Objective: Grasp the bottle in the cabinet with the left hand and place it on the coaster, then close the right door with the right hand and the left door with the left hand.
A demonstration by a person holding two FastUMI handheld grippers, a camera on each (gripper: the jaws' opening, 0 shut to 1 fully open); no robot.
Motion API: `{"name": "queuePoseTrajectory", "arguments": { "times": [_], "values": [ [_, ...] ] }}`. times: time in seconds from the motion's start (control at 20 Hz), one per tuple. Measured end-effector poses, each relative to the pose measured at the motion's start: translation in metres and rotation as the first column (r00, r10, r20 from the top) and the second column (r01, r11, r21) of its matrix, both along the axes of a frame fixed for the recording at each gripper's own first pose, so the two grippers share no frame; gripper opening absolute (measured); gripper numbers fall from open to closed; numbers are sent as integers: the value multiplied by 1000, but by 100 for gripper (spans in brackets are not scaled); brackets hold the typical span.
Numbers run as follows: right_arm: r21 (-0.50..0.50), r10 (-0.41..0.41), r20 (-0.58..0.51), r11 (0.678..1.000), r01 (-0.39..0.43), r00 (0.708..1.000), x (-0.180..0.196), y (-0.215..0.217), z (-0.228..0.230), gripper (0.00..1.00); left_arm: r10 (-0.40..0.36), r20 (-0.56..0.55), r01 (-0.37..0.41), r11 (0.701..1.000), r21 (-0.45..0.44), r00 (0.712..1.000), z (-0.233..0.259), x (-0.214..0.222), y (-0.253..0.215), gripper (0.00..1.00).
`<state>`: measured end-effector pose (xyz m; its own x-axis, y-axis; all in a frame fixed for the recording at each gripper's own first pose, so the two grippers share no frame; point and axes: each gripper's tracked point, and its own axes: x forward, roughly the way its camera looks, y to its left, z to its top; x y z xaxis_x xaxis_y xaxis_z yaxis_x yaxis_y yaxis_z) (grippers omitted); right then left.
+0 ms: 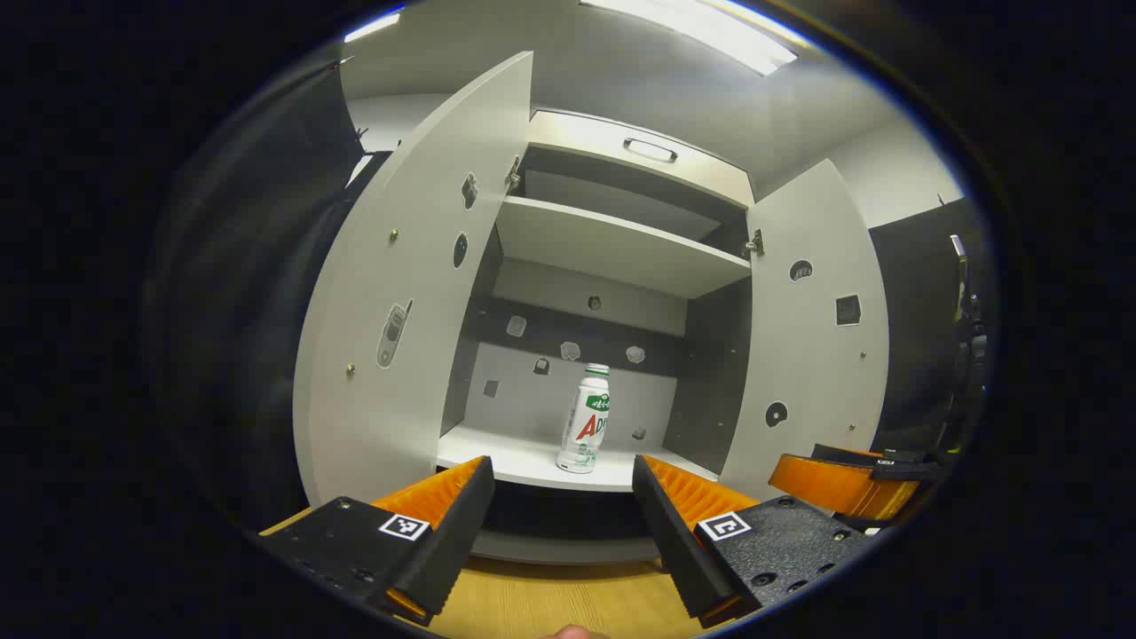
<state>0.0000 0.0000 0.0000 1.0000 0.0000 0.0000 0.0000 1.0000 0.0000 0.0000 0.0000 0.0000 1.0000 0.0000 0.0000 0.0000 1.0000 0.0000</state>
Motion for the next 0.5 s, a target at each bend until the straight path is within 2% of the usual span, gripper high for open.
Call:
{"name": "queuePoseTrajectory", "arguments": {
  "times": [0.35,0.4,0.5],
  "values": [
    [13,-8,1,1000,8,1000,3,-3,-1,98,-16,6,16,1000,-4,1000,2,0,-7,95],
    [15,-9,-3,1000,9,1000,3,-4,-2,98,-13,3,13,1000,3,1000,1,1,-6,98],
    [20,-8,-5,1000,8,1000,3,-3,-3,98,-13,1,13,1000,8,1000,1,2,-6,95]
  ]
}}
